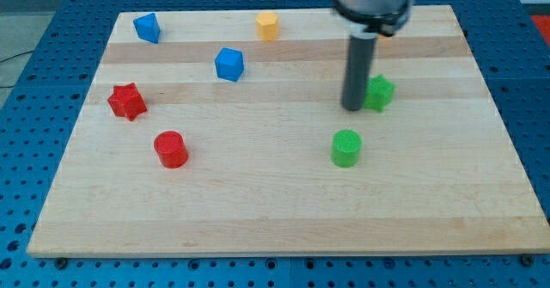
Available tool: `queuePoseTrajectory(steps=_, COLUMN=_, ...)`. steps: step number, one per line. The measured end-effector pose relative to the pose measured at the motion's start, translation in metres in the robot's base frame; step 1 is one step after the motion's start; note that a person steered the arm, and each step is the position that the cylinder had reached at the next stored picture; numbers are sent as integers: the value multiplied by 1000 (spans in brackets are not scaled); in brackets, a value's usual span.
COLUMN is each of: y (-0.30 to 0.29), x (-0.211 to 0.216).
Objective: Move the blue cube to the bottom right corner
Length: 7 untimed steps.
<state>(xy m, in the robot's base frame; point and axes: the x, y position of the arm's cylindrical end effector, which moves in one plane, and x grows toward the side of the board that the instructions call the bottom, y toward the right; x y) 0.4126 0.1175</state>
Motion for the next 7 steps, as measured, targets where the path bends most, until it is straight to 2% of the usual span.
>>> queuePoseTrajectory(steps=2, y=6, x=0)
queuePoseTrajectory(steps=4, y=-30, x=-4)
queuePoseTrajectory(steps=5, y=-69, x=-43)
queuePoseTrajectory(steps=6, y=-106, x=-116)
queuePoseTrajectory(steps=7, y=-174, x=-129)
